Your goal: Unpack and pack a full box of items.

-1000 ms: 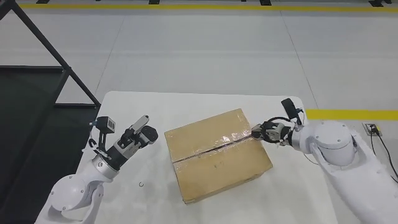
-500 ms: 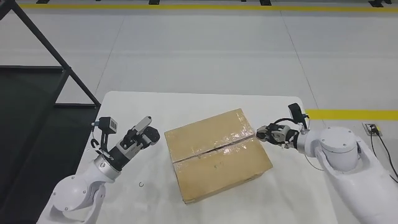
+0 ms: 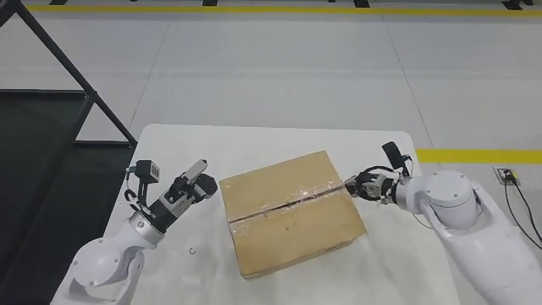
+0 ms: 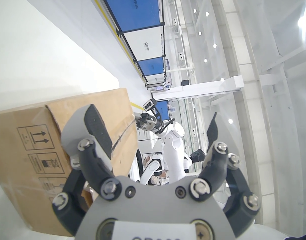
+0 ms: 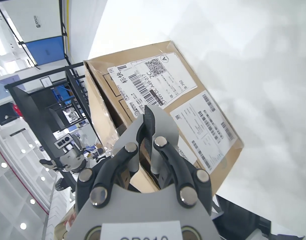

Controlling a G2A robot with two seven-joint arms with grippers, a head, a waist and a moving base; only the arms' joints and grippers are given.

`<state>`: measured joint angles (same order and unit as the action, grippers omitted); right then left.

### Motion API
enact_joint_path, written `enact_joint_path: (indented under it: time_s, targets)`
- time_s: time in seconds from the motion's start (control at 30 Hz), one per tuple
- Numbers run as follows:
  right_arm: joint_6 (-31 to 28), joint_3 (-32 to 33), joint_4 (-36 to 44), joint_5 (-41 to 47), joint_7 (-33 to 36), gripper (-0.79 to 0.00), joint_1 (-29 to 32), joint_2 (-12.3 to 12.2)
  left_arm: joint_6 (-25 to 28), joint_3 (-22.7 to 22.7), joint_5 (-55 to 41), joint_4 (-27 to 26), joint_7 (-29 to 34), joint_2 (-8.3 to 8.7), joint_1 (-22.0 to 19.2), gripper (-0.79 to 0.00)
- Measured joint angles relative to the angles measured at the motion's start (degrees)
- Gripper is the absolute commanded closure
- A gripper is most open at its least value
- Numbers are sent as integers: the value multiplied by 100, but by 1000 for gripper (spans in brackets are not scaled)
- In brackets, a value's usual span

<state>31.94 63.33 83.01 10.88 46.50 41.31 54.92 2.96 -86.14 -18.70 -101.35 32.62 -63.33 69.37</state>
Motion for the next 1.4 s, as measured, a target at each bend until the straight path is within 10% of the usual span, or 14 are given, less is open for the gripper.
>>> enact_joint_path:
  time_s: [0.4,0.5,1.03,1.4]
  targets:
    - [-162,-357,190,-152,8,0,-114,94,50,-53,-32,47,-55,0,-13,-785]
    - [-66,-224,281,-37,-263,-785,-74,102,70,-106,-81,58,-47,4,-25,-785]
    - [-896,1854,775,1687,-1498,-785,1290,-41,123,-601,-452,207,250,60,-179,-785]
    - [-933,1892,784,1721,-1466,-784,1330,-43,159,-662,-479,233,486,81,-203,-785]
